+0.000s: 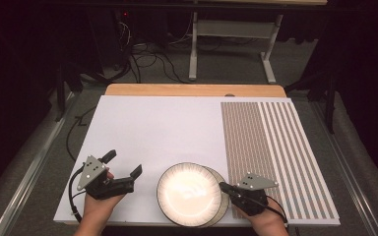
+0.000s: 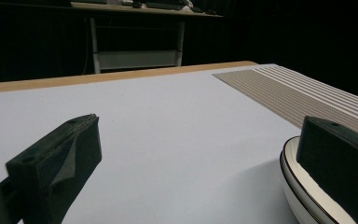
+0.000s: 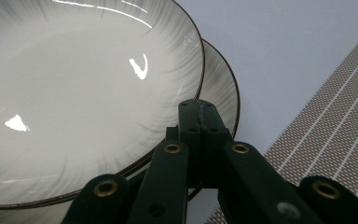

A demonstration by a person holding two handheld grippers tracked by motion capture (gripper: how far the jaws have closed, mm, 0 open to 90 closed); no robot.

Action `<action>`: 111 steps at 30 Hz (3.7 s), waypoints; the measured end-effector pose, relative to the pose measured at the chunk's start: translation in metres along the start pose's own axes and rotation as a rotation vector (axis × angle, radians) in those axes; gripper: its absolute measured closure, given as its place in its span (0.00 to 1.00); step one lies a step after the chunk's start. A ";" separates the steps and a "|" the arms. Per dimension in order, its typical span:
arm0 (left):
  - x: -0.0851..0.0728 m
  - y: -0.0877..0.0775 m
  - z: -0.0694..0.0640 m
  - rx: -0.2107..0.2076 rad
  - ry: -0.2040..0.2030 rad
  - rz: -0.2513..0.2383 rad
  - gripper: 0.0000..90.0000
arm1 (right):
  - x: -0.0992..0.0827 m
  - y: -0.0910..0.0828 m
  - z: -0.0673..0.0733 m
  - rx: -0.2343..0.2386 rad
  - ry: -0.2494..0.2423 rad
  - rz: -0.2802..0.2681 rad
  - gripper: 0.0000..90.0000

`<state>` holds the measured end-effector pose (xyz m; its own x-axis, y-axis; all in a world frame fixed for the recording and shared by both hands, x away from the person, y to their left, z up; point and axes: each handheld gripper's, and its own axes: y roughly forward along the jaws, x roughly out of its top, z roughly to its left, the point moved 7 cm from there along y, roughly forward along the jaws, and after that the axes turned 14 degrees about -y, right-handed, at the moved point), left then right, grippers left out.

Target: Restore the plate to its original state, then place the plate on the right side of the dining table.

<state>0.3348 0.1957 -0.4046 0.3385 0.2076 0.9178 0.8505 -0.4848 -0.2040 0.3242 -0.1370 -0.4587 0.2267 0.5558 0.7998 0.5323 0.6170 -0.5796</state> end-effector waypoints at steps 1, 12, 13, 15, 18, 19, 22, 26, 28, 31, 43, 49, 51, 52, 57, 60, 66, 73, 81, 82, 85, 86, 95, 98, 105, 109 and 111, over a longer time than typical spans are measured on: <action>0.000 0.000 0.000 0.000 0.000 0.000 0.01 | 0.000 0.000 0.000 0.001 0.003 -0.001 1.00; 0.000 0.000 0.000 0.000 -0.002 0.001 0.01 | 0.000 -0.002 0.000 -0.010 -0.013 0.001 1.00; 0.000 0.000 0.000 0.000 0.000 0.002 0.01 | 0.000 -0.002 -0.001 -0.011 -0.012 0.003 1.00; 0.000 0.000 0.000 0.000 0.000 0.002 0.01 | 0.000 -0.003 -0.001 -0.014 -0.019 0.001 1.00; 0.000 0.000 0.000 -0.001 0.000 0.002 0.01 | 0.000 -0.004 -0.002 -0.015 -0.016 0.004 1.00; 0.000 0.000 0.000 -0.001 0.000 0.002 0.01 | -0.001 -0.004 -0.002 -0.017 -0.016 0.003 1.00; 0.000 0.000 0.000 0.000 0.001 0.002 0.01 | 0.000 -0.004 -0.003 -0.018 -0.015 -0.001 1.00; 0.000 0.000 0.000 0.000 0.001 0.003 0.01 | -0.001 -0.006 -0.005 -0.023 -0.012 0.003 1.00; 0.000 0.000 0.000 0.000 0.001 0.004 0.01 | -0.001 -0.007 -0.005 -0.023 -0.007 0.001 1.00; 0.000 0.001 0.000 0.000 0.000 0.004 0.01 | -0.002 -0.008 -0.007 -0.027 -0.005 0.003 1.00; 0.000 0.002 0.000 0.000 0.004 0.006 0.01 | -0.005 -0.015 -0.015 -0.048 0.014 -0.004 1.00; -0.001 0.002 0.000 0.002 0.002 0.010 0.01 | -0.005 -0.018 -0.020 -0.058 0.022 -0.015 1.00; -0.001 0.002 0.001 0.003 0.005 0.012 0.01 | -0.006 -0.019 -0.022 -0.062 0.037 -0.018 1.00; -0.001 0.002 0.001 0.003 0.005 0.012 0.01 | -0.006 -0.020 -0.024 -0.066 0.042 -0.016 1.00; -0.001 0.003 0.001 0.003 0.005 0.017 0.01 | -0.007 -0.024 -0.031 -0.084 0.049 -0.031 1.00; -0.002 0.003 0.000 0.003 0.005 0.020 0.01 | -0.007 -0.026 -0.034 -0.093 0.061 -0.034 1.00; -0.004 0.004 0.001 0.005 0.013 0.040 0.01 | -0.008 -0.035 -0.046 -0.128 0.085 -0.059 0.93; -0.007 0.007 0.001 0.003 0.013 0.063 0.01 | -0.007 -0.046 -0.059 -0.188 0.103 -0.093 0.72; -0.010 0.010 0.002 0.002 0.036 0.096 0.01 | -0.005 -0.063 -0.073 -0.233 0.098 -0.164 0.35; -0.010 0.010 0.002 0.002 0.036 0.096 0.01 | -0.005 -0.063 -0.073 -0.233 0.098 -0.164 0.35; -0.011 0.010 0.003 0.010 0.054 0.094 0.02 | -0.003 -0.065 -0.074 -0.218 0.086 -0.182 0.17; -0.011 0.010 0.003 0.010 0.054 0.094 0.02 | -0.003 -0.065 -0.074 -0.218 0.086 -0.182 0.17; -0.014 0.014 -0.006 -0.054 0.055 0.120 0.00 | -0.006 -0.063 -0.081 -0.257 0.072 -0.162 0.00; -0.013 0.014 -0.010 -0.055 0.076 0.126 0.00 | -0.002 -0.065 -0.079 -0.253 0.060 -0.178 0.00; -0.012 0.015 -0.011 -0.059 0.062 0.120 0.00 | 0.005 -0.067 -0.071 -0.219 0.017 -0.178 0.15; -0.013 0.016 -0.008 -0.059 0.048 0.137 0.00 | 0.011 -0.065 -0.062 -0.187 -0.033 -0.153 0.37; -0.013 0.016 -0.009 -0.064 0.044 0.140 0.00 | 0.013 -0.064 -0.058 -0.174 -0.047 -0.143 0.45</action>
<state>0.3406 0.1776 -0.4167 0.4329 0.0973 0.8962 0.7682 -0.5600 -0.3103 0.3402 -0.2019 -0.4022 0.1032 0.4972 0.8615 0.6899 0.5881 -0.4221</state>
